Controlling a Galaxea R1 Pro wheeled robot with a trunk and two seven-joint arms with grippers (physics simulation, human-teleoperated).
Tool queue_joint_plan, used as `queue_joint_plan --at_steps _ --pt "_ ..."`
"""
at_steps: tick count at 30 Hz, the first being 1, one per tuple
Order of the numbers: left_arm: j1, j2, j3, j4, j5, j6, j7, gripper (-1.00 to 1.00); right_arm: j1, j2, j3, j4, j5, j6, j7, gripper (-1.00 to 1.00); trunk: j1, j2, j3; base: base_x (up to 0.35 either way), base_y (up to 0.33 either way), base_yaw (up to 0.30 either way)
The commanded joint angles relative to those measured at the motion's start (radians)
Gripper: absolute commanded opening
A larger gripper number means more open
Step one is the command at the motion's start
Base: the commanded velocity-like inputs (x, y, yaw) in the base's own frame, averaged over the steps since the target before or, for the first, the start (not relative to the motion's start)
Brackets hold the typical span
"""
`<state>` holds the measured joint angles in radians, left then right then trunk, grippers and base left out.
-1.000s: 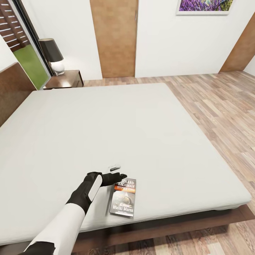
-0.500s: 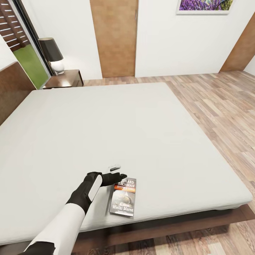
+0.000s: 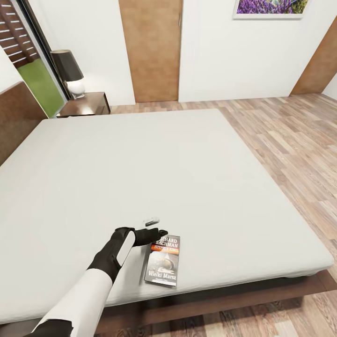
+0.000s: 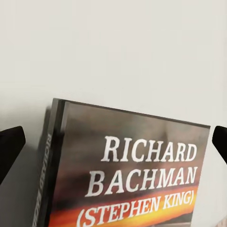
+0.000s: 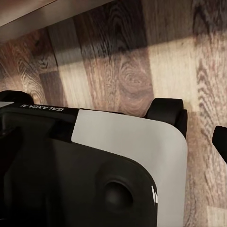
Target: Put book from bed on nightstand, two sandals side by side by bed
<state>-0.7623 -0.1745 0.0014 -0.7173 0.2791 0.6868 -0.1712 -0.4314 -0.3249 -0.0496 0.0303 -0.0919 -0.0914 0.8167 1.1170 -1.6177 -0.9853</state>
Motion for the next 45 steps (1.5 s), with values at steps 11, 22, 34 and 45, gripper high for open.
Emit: queue_joint_plan --at_steps 11,22,34,45 --pt "0.0 0.0 0.0 -0.001 0.002 0.005 -0.001 1.0 -0.001 0.0 -0.004 0.003 -0.002 -0.003 0.004 1.0 0.0 0.0 -0.001 0.0 0.0 -0.054" --pt "0.0 0.0 0.0 -0.001 0.002 0.005 -0.001 1.0 -0.001 0.0 -0.004 0.003 -0.002 -0.003 0.004 1.0 0.0 0.0 -0.001 0.0 0.0 -0.109" --pt "0.0 0.0 0.0 -0.001 0.002 0.005 -0.001 1.0 -0.001 0.0 -0.004 0.003 -0.002 -0.003 0.004 1.0 0.0 0.0 -0.001 0.0 0.0 -0.005" --pt "0.0 0.0 0.0 -0.001 0.002 0.005 -0.001 1.0 -0.001 0.0 -0.004 0.003 -0.002 -0.003 0.004 1.0 0.0 0.0 -0.001 -0.098 0.0 0.0"
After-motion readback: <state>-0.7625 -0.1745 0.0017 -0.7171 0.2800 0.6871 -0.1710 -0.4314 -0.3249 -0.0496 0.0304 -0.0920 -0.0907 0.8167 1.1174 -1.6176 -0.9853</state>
